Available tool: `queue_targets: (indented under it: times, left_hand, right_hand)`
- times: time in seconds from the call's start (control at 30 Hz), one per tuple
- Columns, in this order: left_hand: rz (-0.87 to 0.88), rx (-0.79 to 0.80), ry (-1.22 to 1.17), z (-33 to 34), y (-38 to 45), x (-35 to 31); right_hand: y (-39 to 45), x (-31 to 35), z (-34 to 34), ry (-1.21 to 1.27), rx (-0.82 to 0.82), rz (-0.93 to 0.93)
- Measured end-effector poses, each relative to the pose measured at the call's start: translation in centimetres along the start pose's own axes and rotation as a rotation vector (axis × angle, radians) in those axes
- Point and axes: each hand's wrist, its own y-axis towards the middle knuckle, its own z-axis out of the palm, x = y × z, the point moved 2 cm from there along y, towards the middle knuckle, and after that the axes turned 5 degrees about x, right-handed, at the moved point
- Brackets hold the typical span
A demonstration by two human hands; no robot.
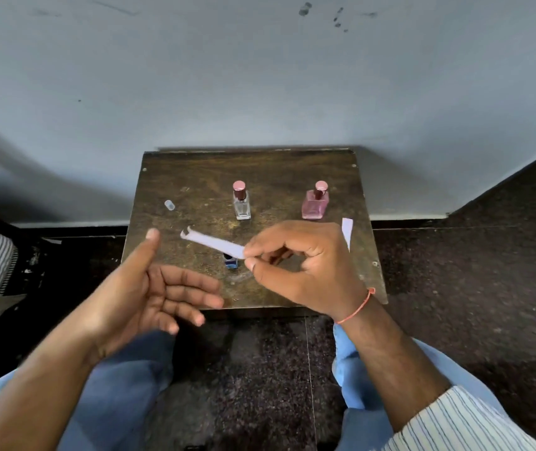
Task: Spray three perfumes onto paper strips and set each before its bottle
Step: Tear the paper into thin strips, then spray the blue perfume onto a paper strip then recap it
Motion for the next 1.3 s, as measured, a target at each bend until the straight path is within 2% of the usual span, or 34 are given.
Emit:
queue_targets:
  times: [0.1, 0.17, 0.3, 0.47, 0.7, 0.8, 0.9, 1.07, 1.17, 1.3]
  left_hand:
    - [0.134, -0.196, 0.09, -2.6, 0.0, -0.4]
    - [0.23, -0.243, 0.126, -3.5, -0.1, -0.4]
    - [0.357, -0.194, 0.333, -3.6, -0.5, -0.4]
    - [0.349, -0.092, 0.393, -3.5, 0.2, 0.2]
    - [0.311, 0.042, 0.407, -4.4, 1.6, 0.9]
    - [0.329, 0.014, 0.339, -4.3, 2.2, 0.7]
    - [0.367, -0.145, 0.248, -4.8, 2.9, 0.7]
    - [0.38, -0.273, 0.159, -5.1, 3.8, 0.9]
    - [0.368, -0.298, 0.138, -4.7, 4.3, 1.2]
    - [0.371, -0.335, 0.149, -4.1, 5.0, 1.3]
  right_hand:
    - [0.0, 0.1, 2.1, -0.014, 0.097, -0.007]
    - [0.1, -0.1, 3.2, -0.053, 0.152, -0.022]
    - [0.3, -0.6, 4.5, -0.185, 0.23, -0.069]
    - [0.5, -0.7, 5.5, -0.312, 0.257, -0.116]
    - [1.0, -1.6, 5.0, -0.475, 0.109, -0.206]
    - [1.2, -1.7, 4.2, -0.426, 0.025, -0.119]
    - [1.3, -2.2, 3.1, -0.351, -0.01, 0.043]
    - [0.6, -4.7, 3.0, -0.307, 0.134, 0.333]
    - [0.2, -5.5, 3.9, -0.329, 0.211, 0.391]
    - [0.1, -5.9, 4.7, -0.429, 0.244, 0.373]
